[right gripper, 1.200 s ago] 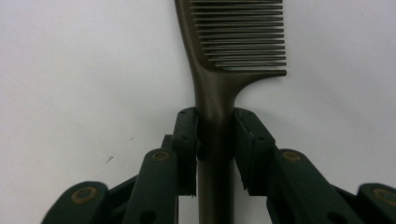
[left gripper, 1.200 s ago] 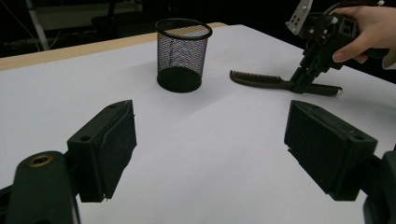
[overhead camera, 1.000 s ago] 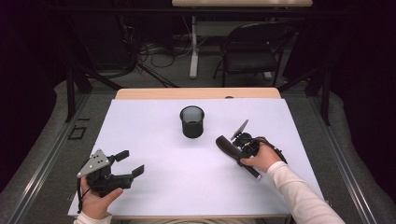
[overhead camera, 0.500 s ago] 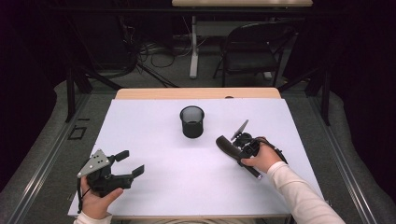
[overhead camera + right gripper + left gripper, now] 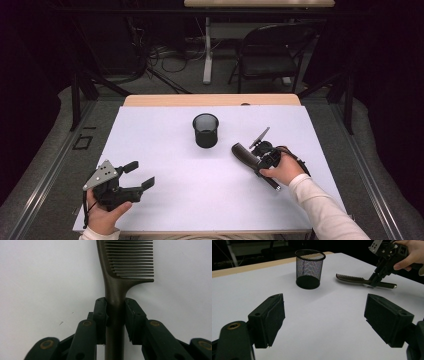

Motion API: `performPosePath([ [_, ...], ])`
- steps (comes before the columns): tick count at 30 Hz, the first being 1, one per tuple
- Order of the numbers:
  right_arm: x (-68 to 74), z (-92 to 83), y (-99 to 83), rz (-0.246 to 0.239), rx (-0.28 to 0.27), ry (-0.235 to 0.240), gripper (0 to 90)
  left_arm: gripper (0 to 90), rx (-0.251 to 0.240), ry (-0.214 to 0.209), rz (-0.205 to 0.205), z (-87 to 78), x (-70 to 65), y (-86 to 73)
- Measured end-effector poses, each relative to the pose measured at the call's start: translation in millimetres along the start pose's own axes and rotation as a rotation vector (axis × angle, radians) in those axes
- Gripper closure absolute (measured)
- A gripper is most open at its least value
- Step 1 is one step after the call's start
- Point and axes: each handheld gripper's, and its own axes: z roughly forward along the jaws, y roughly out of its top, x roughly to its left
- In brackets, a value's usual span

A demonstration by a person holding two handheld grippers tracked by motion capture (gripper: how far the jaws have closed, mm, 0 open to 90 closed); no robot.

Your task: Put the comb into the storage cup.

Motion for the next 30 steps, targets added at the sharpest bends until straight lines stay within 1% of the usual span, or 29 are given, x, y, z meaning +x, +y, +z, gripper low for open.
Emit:
performPosePath([
  [1, -0.5, -1.2, 0.1, -0.015, 0.002, -0.001, 72.7, 17.0, 0.000, 0.000, 0.001, 0.0, 0.0, 0.0],
  [2, 0.3, -4.8, 0.5, -0.024, 0.025, -0.011, 72.7, 17.0, 0.001, 0.001, 0.002, -0.1, 0.1, 0.0],
  [5, 1.1, -7.4, 0.0, -0.029, 0.023, -0.011, 72.7, 17.0, 0.000, 0.001, 0.002, -0.1, 0.2, 0.0],
  [6, 2.6, -2.1, -2.6, -0.003, -0.073, 0.006, 72.7, 17.0, 0.000, 0.001, 0.002, -0.2, 0.3, 0.0],
  [7, 2.6, -2.1, -2.6, -0.003, -0.073, 0.006, 72.7, 17.0, 0.000, 0.001, 0.002, -0.2, 0.3, 0.0],
  [8, 4.7, -0.5, -4.5, 0.026, -0.120, 0.017, 72.7, 17.0, 0.000, 0.000, 0.002, -0.2, 0.3, 0.0],
  [9, 2.7, -8.3, -2.3, -0.023, -0.046, 0.000, 72.8, 17.0, 0.001, 0.001, 0.002, -0.2, 0.3, 0.1],
  [11, 3.0, -8.7, -2.6, -0.022, -0.053, 0.002, 72.8, 17.0, 0.001, 0.000, 0.002, 0.0, 0.1, 0.0],
  [12, 4.0, -13.5, -2.4, -0.030, -0.032, -0.005, 72.7, 17.6, 0.000, -0.001, 0.002, 0.1, 0.1, -0.1],
  [14, 4.4, -15.0, -2.4, -0.029, -0.026, -0.008, 72.8, 17.6, 0.002, 0.001, 0.004, 0.1, -0.2, -0.1],
  [15, 4.4, -16.8, -2.6, -0.037, -0.030, -0.008, 72.8, 17.6, 0.001, 0.000, 0.003, 0.0, -0.3, 0.0],
  [16, 5.9, -8.9, -5.9, -0.006, -0.170, 0.018, 72.8, 17.6, 0.000, 0.000, 0.002, 0.0, -0.3, 0.1],
  [17, 5.1, -21.9, -2.4, -0.030, -0.003, -0.008, 72.8, 17.6, 0.002, 0.001, 0.002, -0.1, -0.3, 0.2],
  [18, 3.2, -29.9, 0.3, -0.078, 0.089, -0.029, 72.8, 17.6, 0.000, 0.000, 0.002, 0.0, -0.2, 0.1],
  [19, 4.8, -15.5, -6.1, -0.032, -0.128, 0.010, 72.8, 17.6, 0.003, 0.001, 0.003, -0.2, -0.1, 0.1],
  [20, 5.7, -18.5, -6.4, -0.020, -0.098, 0.008, 72.8, 17.6, 0.001, -0.001, 0.003, 0.0, 0.1, 0.0],
  [21, 5.7, -16.0, -7.7, -0.021, -0.145, 0.014, 72.8, 17.6, 0.001, -0.001, 0.003, 0.0, 0.1, 0.0],
  [22, 5.5, -18.6, -7.7, -0.029, -0.121, 0.010, 72.8, 17.6, 0.000, -0.002, 0.002, 0.0, 0.0, 0.0],
  [24, 6.5, -19.0, -9.4, -0.023, -0.155, 0.014, 72.8, 17.6, 0.000, -0.002, 0.001, 0.0, 0.0, 0.0],
  [26, 7.8, -21.6, -10.6, -0.022, -0.173, 0.020, 72.8, 17.6, 0.001, -0.003, 0.000, 0.1, 0.1, 0.0],
  [27, 8.7, -21.9, -11.3, -0.025, -0.199, 0.021, 72.8, 17.6, 0.000, -0.002, -0.001, 0.2, -0.1, -0.1],
  [29, 10.2, -23.7, -11.6, -0.021, -0.207, 0.024, 72.8, 17.6, 0.000, -0.002, -0.001, 0.2, -0.2, -0.1],
  [30, 12.5, -27.3, -12.2, -0.025, -0.226, 0.035, 72.8, 17.7, 0.002, 0.000, -0.001, 0.1, -0.3, 0.0],
])
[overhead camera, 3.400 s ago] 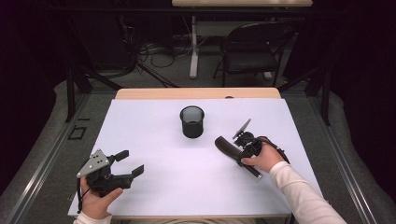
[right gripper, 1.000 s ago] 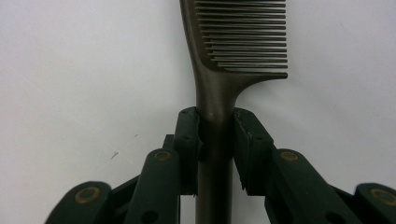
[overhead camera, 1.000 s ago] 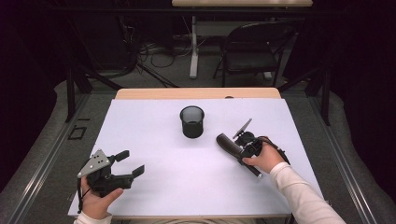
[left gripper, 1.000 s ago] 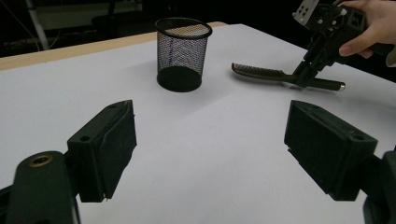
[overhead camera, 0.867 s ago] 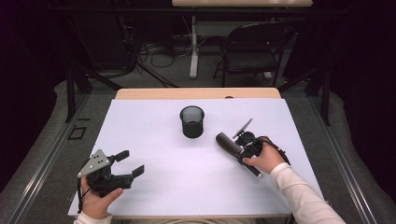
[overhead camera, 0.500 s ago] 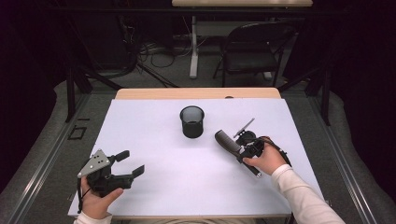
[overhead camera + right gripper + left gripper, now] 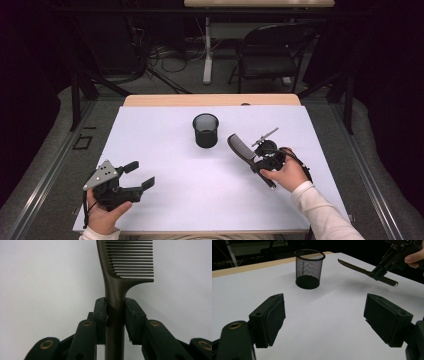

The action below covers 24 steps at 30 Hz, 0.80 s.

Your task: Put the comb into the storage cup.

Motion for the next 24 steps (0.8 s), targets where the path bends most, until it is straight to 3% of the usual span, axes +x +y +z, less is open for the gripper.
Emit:
performPosePath([
  [10, 14.4, -14.4, 6.6, -0.004, -0.112, 0.037, 72.8, 17.9, -0.004, -0.001, 0.002, -0.6, 0.3, 0.2],
  [24, 26.6, -15.3, 17.2, -0.021, -0.227, 0.056, 72.8, 18.0, -0.003, -0.004, 0.002, 0.1, 0.7, -0.4],
])
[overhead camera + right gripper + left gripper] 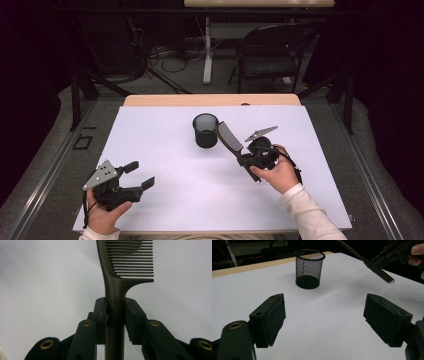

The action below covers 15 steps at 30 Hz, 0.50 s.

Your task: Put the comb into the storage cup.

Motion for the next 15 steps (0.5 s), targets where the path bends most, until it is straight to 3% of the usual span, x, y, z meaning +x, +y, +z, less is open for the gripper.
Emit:
performPosePath([
  [3, 1.8, -0.6, 1.4, 0.004, -0.014, -0.008, 72.8, 17.9, 0.002, 0.000, 0.000, -0.2, 0.1, 0.1],
  [9, 8.0, -2.9, 7.5, 0.014, -0.080, 0.027, 72.8, 17.9, 0.001, -0.001, 0.000, 0.5, -0.4, -0.3],
  [15, 15.8, -5.0, 16.0, -0.007, -0.118, 0.028, 72.8, 18.0, 0.001, -0.004, 0.001, 0.4, -0.1, -0.5],
])
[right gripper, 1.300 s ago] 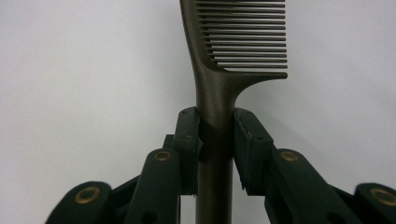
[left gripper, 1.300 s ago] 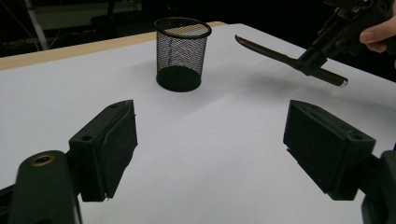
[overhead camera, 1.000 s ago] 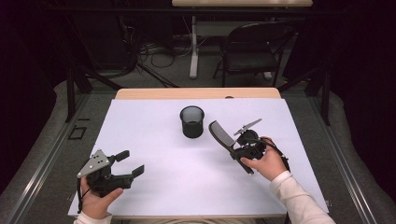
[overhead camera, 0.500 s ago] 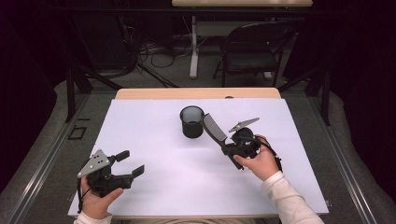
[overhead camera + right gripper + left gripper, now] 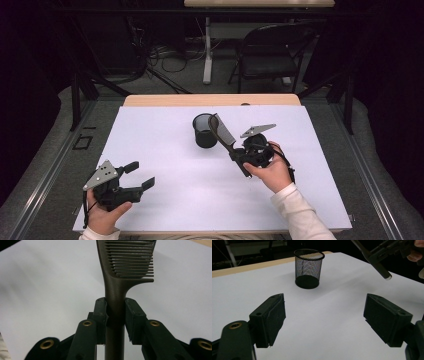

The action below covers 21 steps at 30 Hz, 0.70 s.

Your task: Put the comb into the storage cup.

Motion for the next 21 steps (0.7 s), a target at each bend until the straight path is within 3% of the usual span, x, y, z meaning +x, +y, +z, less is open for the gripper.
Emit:
performPosePath([
  [11, 15.0, 5.3, 9.7, -0.063, -0.071, -0.036, 72.8, 19.6, -0.004, -0.022, 0.002, 0.2, 0.0, 0.1],
  [21, 30.1, 8.0, 4.6, -0.147, -0.158, -0.064, 72.8, 21.8, -0.007, -0.031, 0.000, 1.4, -0.9, -0.8],
])
